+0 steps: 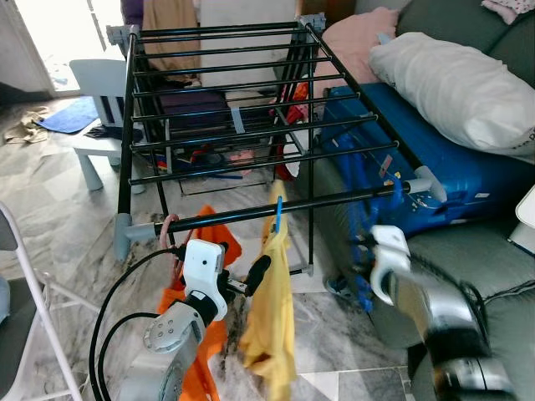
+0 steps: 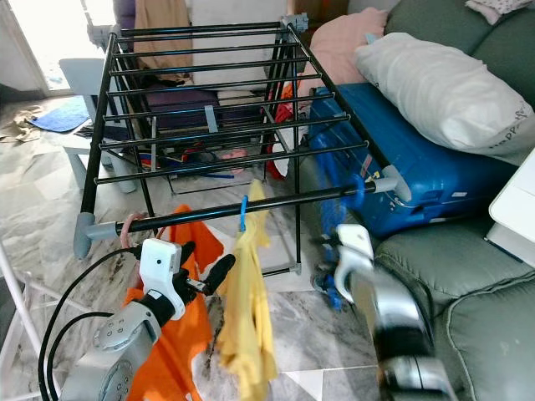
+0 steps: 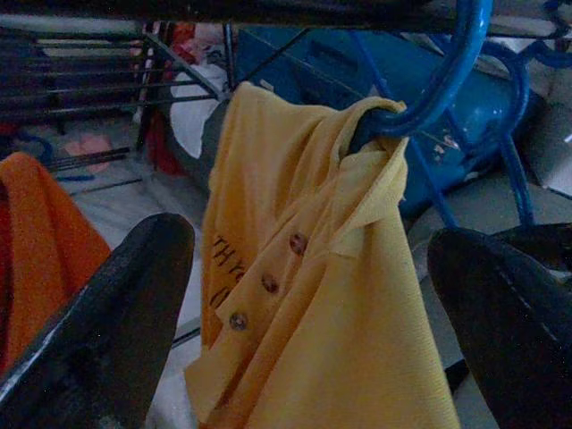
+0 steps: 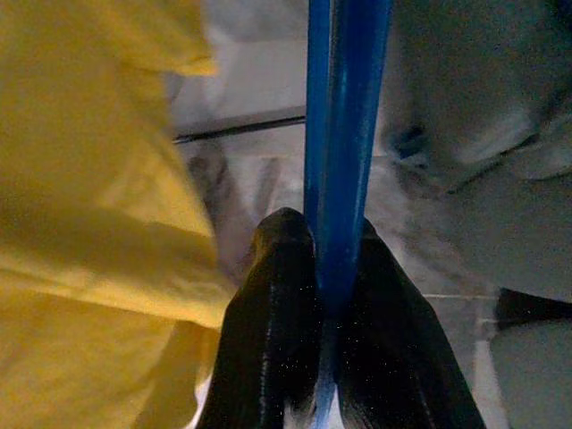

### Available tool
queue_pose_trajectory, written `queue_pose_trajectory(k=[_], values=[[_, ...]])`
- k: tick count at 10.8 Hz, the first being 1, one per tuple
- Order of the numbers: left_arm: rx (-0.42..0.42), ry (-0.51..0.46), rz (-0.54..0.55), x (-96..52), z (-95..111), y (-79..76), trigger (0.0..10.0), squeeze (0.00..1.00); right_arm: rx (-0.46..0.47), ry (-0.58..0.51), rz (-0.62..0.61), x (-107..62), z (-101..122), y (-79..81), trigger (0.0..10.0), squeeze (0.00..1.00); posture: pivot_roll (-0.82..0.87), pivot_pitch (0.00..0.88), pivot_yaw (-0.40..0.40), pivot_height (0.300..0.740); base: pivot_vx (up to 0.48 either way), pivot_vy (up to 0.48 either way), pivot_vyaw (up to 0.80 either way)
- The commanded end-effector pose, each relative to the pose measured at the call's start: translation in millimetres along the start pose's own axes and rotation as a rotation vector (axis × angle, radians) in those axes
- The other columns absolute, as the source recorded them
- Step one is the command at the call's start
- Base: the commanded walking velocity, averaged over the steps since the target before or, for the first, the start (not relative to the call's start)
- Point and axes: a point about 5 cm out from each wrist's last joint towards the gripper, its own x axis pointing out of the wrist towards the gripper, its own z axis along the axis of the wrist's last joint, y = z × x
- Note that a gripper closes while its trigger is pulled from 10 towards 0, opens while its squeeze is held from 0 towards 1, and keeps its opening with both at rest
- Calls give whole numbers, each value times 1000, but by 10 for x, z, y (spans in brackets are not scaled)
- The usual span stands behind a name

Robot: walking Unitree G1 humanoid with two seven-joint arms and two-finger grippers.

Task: Hang hanger

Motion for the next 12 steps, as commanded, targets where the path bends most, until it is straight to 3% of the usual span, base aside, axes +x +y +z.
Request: queue_pose_trajectory(k=[1,3,5,6,7,8,10,12], values=[[9,0,2,1,28,1,10000,0,-3,20,41,10,54,41,10000,0,-108,14,-2,740,0,0,0],[12,10,5,-4,21,5,10000,0,20,59,73,28,78,60,10000,0,-106,14,-7,740,0,0,0],[12,24,10,-9,9,7,10000,0,95,123,48,43,-29,-51,10000,0,-107,17,-8,740,0,0,0],[13,28,9,-8,5,8,10000,0,111,135,48,45,-93,-83,10000,678,-108,18,-5,740,0,0,0],[14,31,8,-7,4,9,10000,0,115,144,64,42,-140,-72,10000,1000,-109,18,-3,740,0,0,0],[14,32,7,-6,4,10,10000,0,102,144,57,44,-159,-74,10000,1000,-110,18,-1,740,0,0,0],[18,41,19,-7,0,21,10000,0,-56,78,-21,18,-200,-130,10000,1000,-109,17,-1,740,0,0,0],[33,51,48,-14,-8,45,10000,0,-128,10,-106,-67,-245,-214,10000,1000,-114,20,0,740,0,0,0]])
